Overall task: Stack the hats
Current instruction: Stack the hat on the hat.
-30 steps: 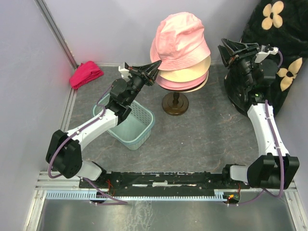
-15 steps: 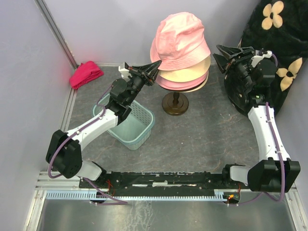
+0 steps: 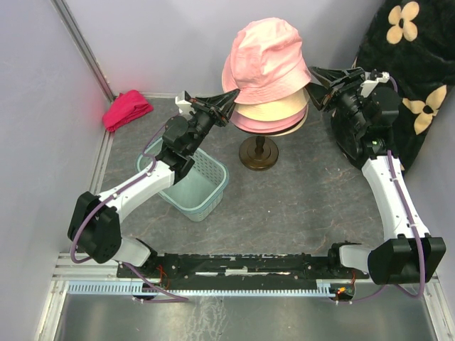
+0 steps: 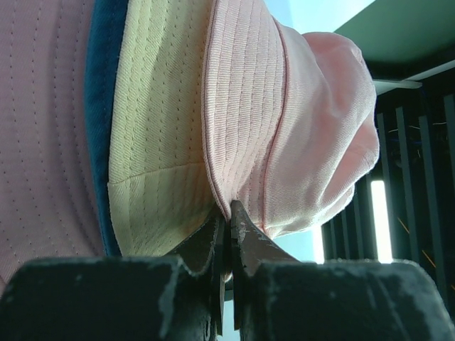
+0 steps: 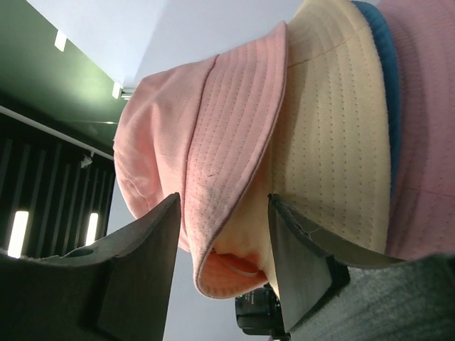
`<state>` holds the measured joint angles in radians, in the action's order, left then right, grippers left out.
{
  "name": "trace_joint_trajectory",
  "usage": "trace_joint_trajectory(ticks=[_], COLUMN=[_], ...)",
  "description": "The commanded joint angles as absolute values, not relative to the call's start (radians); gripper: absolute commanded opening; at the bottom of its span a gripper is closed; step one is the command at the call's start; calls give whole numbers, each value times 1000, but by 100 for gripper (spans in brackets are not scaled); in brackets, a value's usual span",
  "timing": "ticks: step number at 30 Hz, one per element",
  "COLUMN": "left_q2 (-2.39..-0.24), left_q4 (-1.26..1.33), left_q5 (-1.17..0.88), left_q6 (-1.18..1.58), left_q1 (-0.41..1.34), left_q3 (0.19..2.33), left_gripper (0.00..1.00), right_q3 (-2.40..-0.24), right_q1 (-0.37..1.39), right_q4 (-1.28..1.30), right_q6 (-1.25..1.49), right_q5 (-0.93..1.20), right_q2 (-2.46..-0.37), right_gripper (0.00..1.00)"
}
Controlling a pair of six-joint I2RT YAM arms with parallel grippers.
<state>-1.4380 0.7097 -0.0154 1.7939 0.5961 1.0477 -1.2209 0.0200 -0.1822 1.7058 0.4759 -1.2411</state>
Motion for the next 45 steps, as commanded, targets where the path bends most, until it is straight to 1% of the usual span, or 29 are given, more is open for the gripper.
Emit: trace_joint_trajectory(ticks=[1,5,9,11,12,14,15,16,18,20,22,26,34,45], left_q2=[-1430,-1422,-1416,-1414,-1413,-1410,-1407,-1402,-1389,-1371,-1344,-1331,-1393,-1482], left_q4=[686,682,680,680,680,680,683,689,711,725,732,733,782,827], left_q5=[-29,-25,-22,-19,-16,-8,-1,8,35,73,127,170,148,102], left_q6=[1733,1729,1727,1727,1727,1727,1726,1725,1723,1719,1707,1665,1663,1682], left_q1=[609,610,610,610,610,609,609,610,610,609,608,591,557,521], left_q3=[1070,1064,1056,1052,1051,1048,1044,1037,1017,993,971,961,1017,1095], left_gripper=[10,10,10,10,12,20,27,33,41,46,50,55,58,59], right_q3=[-1271,-1271,-1270,-1257,-1252,-1244,-1241,-1241,-1237,-1236,-1239,-1237,-1241,-1247], right_q1=[28,29,31,34,36,37,36,37,37,37,37,36,36,36], right_q4=[-269,-299,-316,-331,-334,-335,-334,-334,-336,-336,-336,-335,-335,-344], right_q6=[1742,1756,1767,1775,1776,1775,1774,1773,1773,1773,1771,1769,1767,1768], right_q5=[460,448,446,446,445,444,444,446,446,448,453,459,472,483], right_q2=[-1229,-1229,-1240,-1248,-1250,-1251,-1253,-1255,-1256,-1258,-1261,-1261,-1266,-1273], right_gripper=[60,57,45,36,29,12,6,3,2,2,2,2,2,2])
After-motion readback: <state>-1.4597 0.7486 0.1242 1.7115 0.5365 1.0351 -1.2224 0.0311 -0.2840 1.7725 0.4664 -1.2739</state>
